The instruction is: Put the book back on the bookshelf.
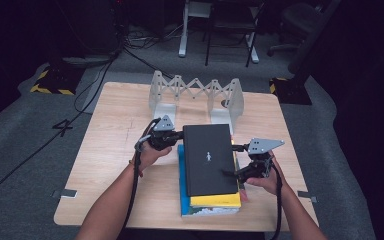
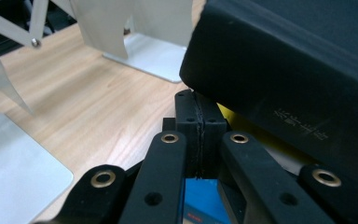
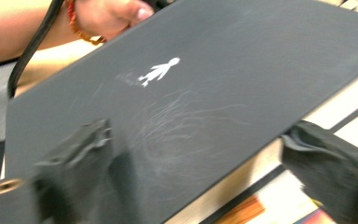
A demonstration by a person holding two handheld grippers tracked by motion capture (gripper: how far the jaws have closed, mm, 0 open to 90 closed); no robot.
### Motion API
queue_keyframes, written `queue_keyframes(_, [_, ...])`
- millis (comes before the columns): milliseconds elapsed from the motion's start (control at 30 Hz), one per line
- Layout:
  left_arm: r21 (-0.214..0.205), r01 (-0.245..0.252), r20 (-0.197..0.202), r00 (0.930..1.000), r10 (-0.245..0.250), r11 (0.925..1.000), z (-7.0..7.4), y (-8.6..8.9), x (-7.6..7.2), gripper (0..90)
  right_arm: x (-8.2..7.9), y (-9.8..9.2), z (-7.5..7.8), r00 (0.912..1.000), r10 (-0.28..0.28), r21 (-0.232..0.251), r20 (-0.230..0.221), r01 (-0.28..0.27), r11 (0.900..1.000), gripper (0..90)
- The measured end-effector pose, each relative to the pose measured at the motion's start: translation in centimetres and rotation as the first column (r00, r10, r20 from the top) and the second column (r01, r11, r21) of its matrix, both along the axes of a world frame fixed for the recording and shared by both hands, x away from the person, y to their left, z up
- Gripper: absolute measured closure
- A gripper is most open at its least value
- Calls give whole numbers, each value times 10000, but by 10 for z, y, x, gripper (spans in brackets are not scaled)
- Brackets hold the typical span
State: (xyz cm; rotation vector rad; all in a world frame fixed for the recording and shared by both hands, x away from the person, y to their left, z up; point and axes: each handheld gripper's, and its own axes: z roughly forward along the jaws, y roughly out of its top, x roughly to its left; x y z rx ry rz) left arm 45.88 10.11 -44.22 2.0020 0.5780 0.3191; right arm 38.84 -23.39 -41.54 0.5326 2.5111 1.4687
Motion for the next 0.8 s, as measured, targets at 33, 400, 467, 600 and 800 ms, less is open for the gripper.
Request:
queue_keyframes(33, [0, 0, 0, 10000, 0, 10000, 0, 0, 0, 899, 0, 0, 0, 10000, 0, 0, 0, 0, 10000, 126])
queue_keyframes(400, [305, -29, 657, 9978, 9, 9995, 36, -4, -2, 900, 6, 0, 19, 9942, -554, 414, 917, 518, 9978, 230])
queue_keyframes(467, [286, -58, 689, 9976, 38, 9996, 41, -4, -4, 900, 9, -1, 24, 9935, -705, 689, 898, 644, 9955, 280])
queue_keyframes(600, [-23, -266, 772, 9967, 267, 9996, 46, -3, -5, 900, 10, -1, 29, 9908, -894, 777, 1016, 817, 9936, 332])
queue_keyframes(800, [37, -408, 1016, 9940, 402, 9992, 57, -4, -6, 900, 9, 3, 36, 9833, -1216, 750, 1357, 1122, 9909, 347])
